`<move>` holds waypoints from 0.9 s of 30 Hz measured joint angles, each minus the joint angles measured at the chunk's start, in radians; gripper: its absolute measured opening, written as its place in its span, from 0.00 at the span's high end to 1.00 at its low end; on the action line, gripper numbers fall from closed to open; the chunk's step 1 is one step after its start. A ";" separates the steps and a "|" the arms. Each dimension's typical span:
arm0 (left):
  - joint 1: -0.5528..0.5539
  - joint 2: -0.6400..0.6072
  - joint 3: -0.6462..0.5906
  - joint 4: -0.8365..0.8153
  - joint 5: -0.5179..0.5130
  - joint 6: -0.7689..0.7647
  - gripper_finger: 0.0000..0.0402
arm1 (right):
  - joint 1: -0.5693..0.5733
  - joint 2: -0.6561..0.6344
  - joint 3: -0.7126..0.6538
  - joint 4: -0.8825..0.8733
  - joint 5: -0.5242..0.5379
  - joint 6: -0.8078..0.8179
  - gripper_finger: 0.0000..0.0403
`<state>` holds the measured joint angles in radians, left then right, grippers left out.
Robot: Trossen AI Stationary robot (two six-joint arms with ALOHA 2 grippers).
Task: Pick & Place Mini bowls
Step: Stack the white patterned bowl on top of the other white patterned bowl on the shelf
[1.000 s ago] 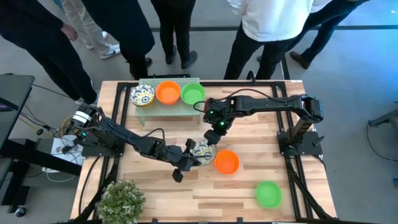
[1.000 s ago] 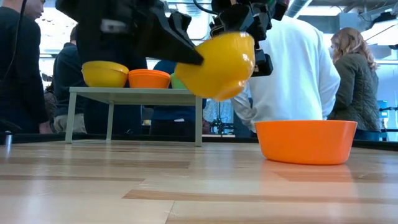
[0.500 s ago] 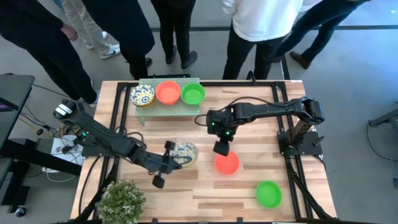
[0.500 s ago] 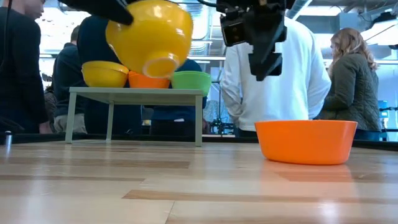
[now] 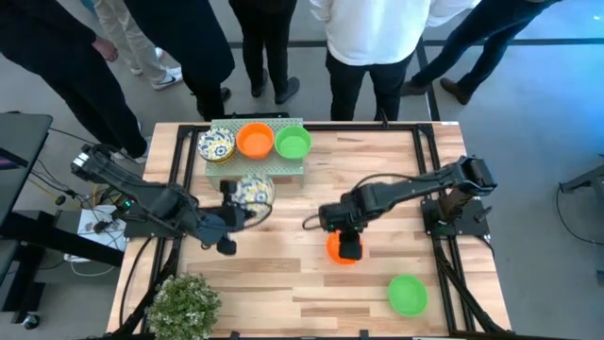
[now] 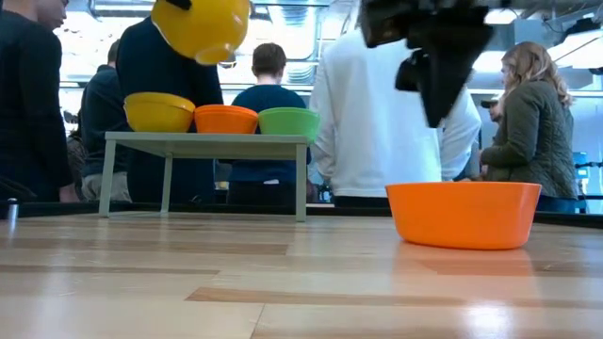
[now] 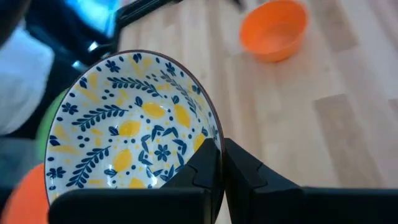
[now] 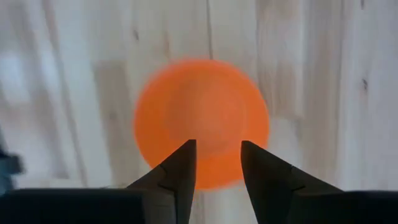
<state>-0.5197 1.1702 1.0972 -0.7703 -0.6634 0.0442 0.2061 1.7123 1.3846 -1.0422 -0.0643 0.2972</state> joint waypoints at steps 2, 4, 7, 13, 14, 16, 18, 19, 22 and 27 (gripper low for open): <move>0.031 0.000 0.056 -0.078 -0.005 -0.022 0.97 | 0.032 0.000 0.000 -0.054 0.055 0.006 0.71; 0.071 0.000 0.107 -0.173 -0.006 -0.058 0.97 | 0.055 0.000 0.000 -0.119 0.127 0.010 0.73; 0.133 0.000 0.160 -0.292 -0.008 -0.097 0.97 | 0.081 0.000 0.000 -0.188 0.243 0.045 0.75; 0.221 -0.032 0.202 -0.396 -0.006 -0.128 0.97 | 0.103 -0.056 -0.027 -0.180 0.251 0.014 0.80; 0.231 -0.046 0.202 -0.406 -0.006 -0.128 0.97 | 0.103 -0.081 -0.039 -0.179 0.251 0.018 0.81; 0.256 -0.078 0.202 -0.426 -0.006 -0.128 0.97 | 0.103 -0.149 -0.074 -0.154 0.261 0.043 0.82; 0.283 -0.112 0.202 -0.433 -0.005 -0.131 0.97 | 0.102 -0.238 -0.134 -0.101 0.282 0.074 0.83; 0.297 -0.129 0.202 -0.433 -0.006 -0.131 0.97 | 0.102 -0.286 -0.174 -0.052 0.286 0.089 0.84; 0.351 -0.174 0.198 -0.441 0.005 -0.131 0.97 | 0.098 -0.417 -0.317 0.169 0.287 0.097 0.84; 0.472 -0.195 0.169 -0.463 0.020 -0.109 0.97 | 0.108 -0.530 -0.520 0.549 0.279 0.130 0.84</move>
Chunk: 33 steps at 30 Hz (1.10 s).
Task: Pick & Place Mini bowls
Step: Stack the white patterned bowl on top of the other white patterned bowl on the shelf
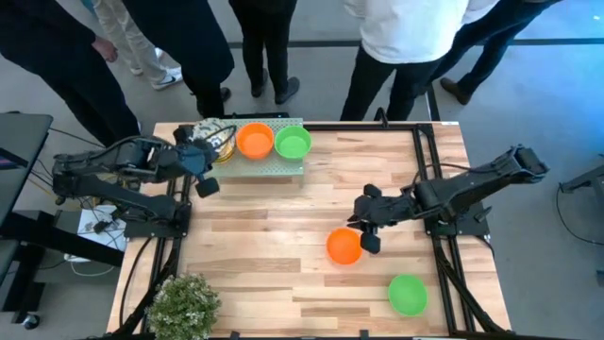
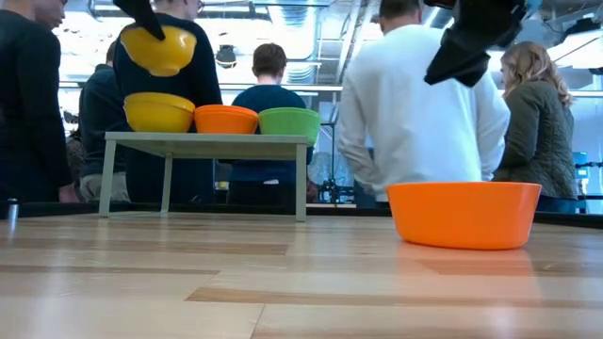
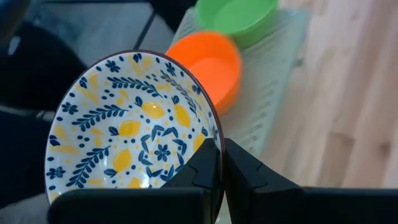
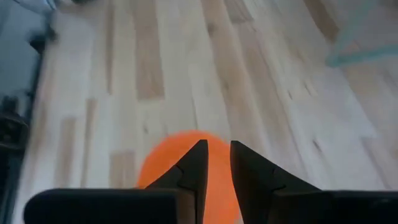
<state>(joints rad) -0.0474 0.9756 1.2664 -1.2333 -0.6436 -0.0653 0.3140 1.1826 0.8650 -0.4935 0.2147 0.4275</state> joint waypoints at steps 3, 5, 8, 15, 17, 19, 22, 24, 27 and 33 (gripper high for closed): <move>0.071 0.002 -0.028 0.008 0.017 0.032 0.97 | 0.009 -0.011 -0.086 0.168 0.004 -0.015 0.84; 0.120 0.007 -0.050 0.013 0.043 0.051 0.97 | 0.010 -0.001 -0.124 0.243 0.004 -0.018 0.84; 0.185 0.011 -0.069 0.018 0.103 0.066 0.97 | 0.008 0.022 -0.151 0.277 0.017 -0.039 0.84; 0.261 0.024 -0.070 0.087 0.180 0.123 0.97 | -0.034 0.030 -0.151 0.290 0.019 -0.052 0.84; 0.276 0.029 -0.070 0.109 0.204 0.135 0.97 | -0.047 0.026 -0.151 0.297 0.019 -0.052 0.84; 0.285 0.041 -0.070 0.109 0.207 0.136 0.97 | -0.060 0.025 -0.151 0.303 0.018 -0.053 0.84; 0.298 0.067 -0.081 0.128 0.209 0.136 0.97 | -0.073 0.025 -0.151 0.301 -0.002 -0.053 0.84; 0.302 0.083 -0.105 0.151 0.225 0.142 0.97 | -0.080 0.025 -0.151 0.300 -0.007 -0.053 0.84; 0.312 0.104 -0.137 0.160 0.227 0.170 0.97 | -0.081 0.025 -0.151 0.300 -0.008 -0.053 0.84; 0.337 0.111 -0.141 0.179 0.224 0.175 0.97 | -0.081 0.025 -0.151 0.300 -0.008 -0.055 0.84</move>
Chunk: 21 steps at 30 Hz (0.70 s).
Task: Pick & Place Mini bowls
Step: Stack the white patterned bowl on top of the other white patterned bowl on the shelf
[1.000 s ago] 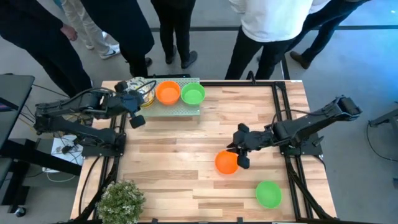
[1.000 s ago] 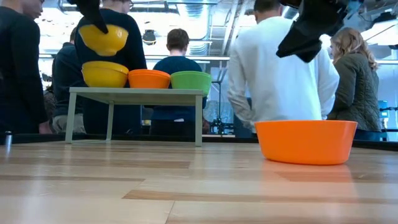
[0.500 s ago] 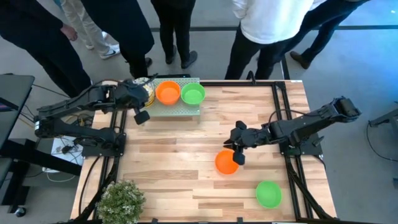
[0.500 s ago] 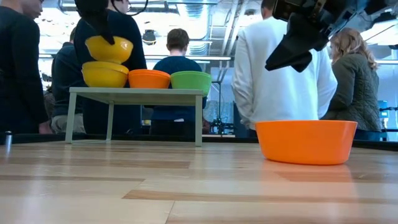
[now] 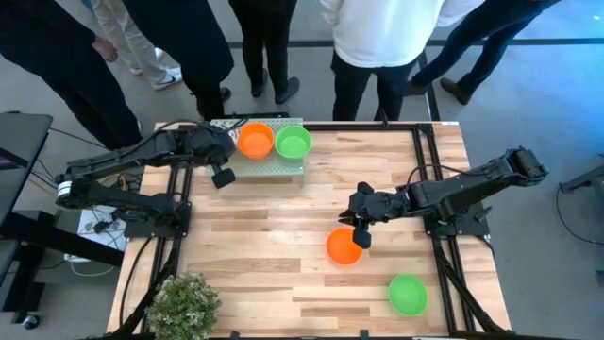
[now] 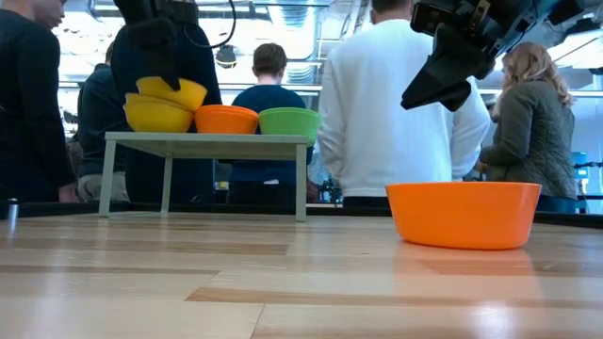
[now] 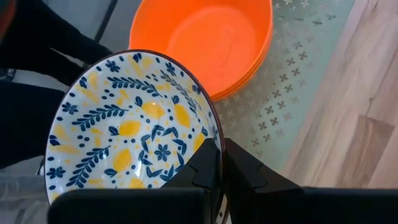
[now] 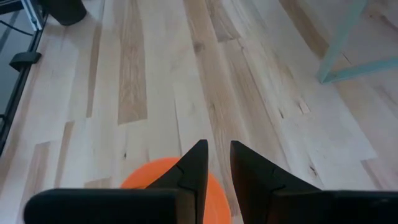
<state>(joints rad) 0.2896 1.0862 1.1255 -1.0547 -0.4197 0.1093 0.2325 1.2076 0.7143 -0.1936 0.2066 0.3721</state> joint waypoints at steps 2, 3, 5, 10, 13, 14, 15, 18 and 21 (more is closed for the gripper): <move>0.005 -0.006 0.000 0.002 0.001 0.011 0.97 | 0.000 0.000 0.000 0.000 0.000 0.000 0.84; 0.007 -0.012 0.000 0.002 0.000 0.018 0.97 | 0.000 0.000 0.000 -0.001 0.000 0.000 0.84; 0.008 -0.019 0.000 0.002 -0.006 0.019 0.97 | 0.002 0.000 0.000 -0.001 -0.001 0.001 0.84; 0.027 -0.026 0.000 -0.029 -0.006 0.005 0.97 | 0.003 0.000 0.000 -0.003 -0.003 0.010 0.84; 0.046 -0.026 0.000 -0.029 -0.005 -0.001 0.97 | 0.004 0.000 0.000 -0.004 -0.004 0.038 0.84; 0.050 -0.026 0.000 -0.029 -0.004 -0.002 0.97 | 0.006 0.000 0.000 -0.005 -0.004 0.044 0.84; 0.055 -0.026 0.000 -0.029 0.001 -0.002 0.97 | 0.010 0.000 0.000 -0.007 -0.004 0.045 0.84; 0.065 -0.026 0.000 -0.029 0.003 -0.007 0.97 | 0.029 0.000 0.000 -0.007 -0.005 0.045 0.84; 0.074 -0.026 -0.005 -0.025 0.033 -0.013 0.97 | 0.051 0.000 0.000 -0.007 -0.005 0.046 0.84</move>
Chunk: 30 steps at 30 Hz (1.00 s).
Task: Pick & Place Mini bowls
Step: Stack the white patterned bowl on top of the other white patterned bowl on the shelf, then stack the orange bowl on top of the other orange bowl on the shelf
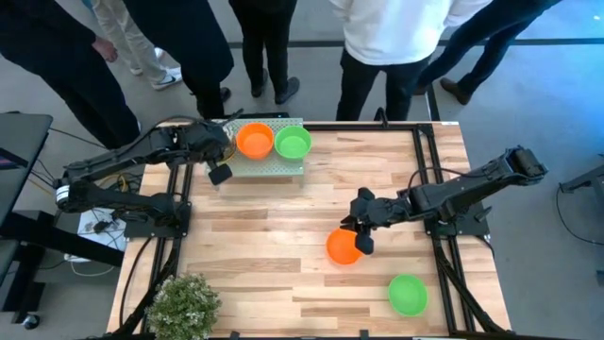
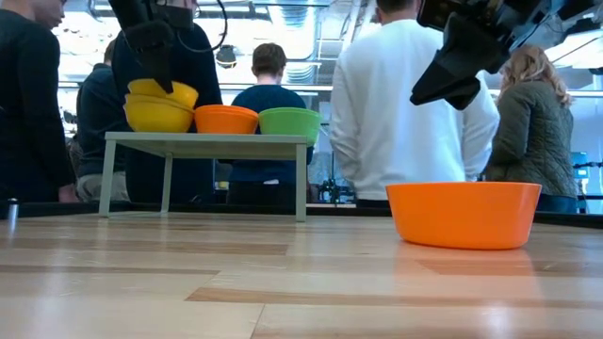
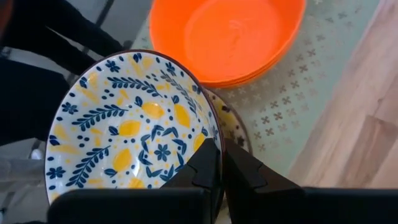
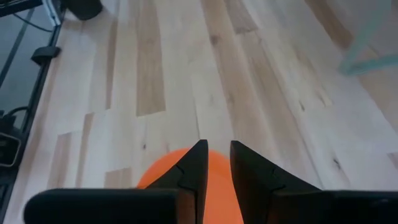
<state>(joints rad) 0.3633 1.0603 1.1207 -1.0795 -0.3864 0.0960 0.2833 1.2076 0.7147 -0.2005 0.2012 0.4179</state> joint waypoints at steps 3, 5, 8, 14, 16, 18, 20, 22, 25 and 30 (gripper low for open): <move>-0.001 0.000 -0.029 0.004 0.015 0.000 0.97 | 0.019 0.000 0.000 0.000 0.000 0.000 0.84; -0.001 0.000 -0.050 0.015 0.015 0.004 0.97 | 0.027 0.000 0.000 0.004 0.002 0.002 0.84; -0.004 -0.001 -0.060 0.042 0.006 0.011 0.97 | 0.036 0.000 0.000 0.015 0.003 0.002 0.84; 0.005 -0.001 -0.062 0.063 0.017 0.011 0.94 | 0.035 0.000 0.000 0.023 0.005 0.002 0.84; 0.005 -0.001 -0.062 0.065 0.016 0.011 0.92 | 0.035 0.000 0.000 0.023 0.006 0.002 0.84; 0.005 -0.001 -0.062 0.066 0.015 0.010 0.91 | 0.035 0.000 0.000 0.023 0.006 0.002 0.84; 0.002 -0.001 -0.062 0.067 0.013 0.005 0.89 | 0.035 0.000 0.000 0.023 0.006 0.002 0.84; -0.001 -0.001 -0.061 0.067 0.012 0.005 0.87 | 0.035 0.000 0.000 0.023 0.006 0.002 0.84; -0.013 0.000 -0.045 0.069 0.011 0.004 0.83 | 0.035 0.000 0.000 0.023 0.006 0.002 0.84; -0.061 0.000 0.010 0.068 -0.029 0.005 0.77 | 0.035 0.000 0.000 0.023 0.008 0.001 0.84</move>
<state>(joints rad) 0.3019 1.0603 1.1309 -1.0118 -0.4155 0.1005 0.3187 1.2076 0.7151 -0.1780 0.2096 0.4191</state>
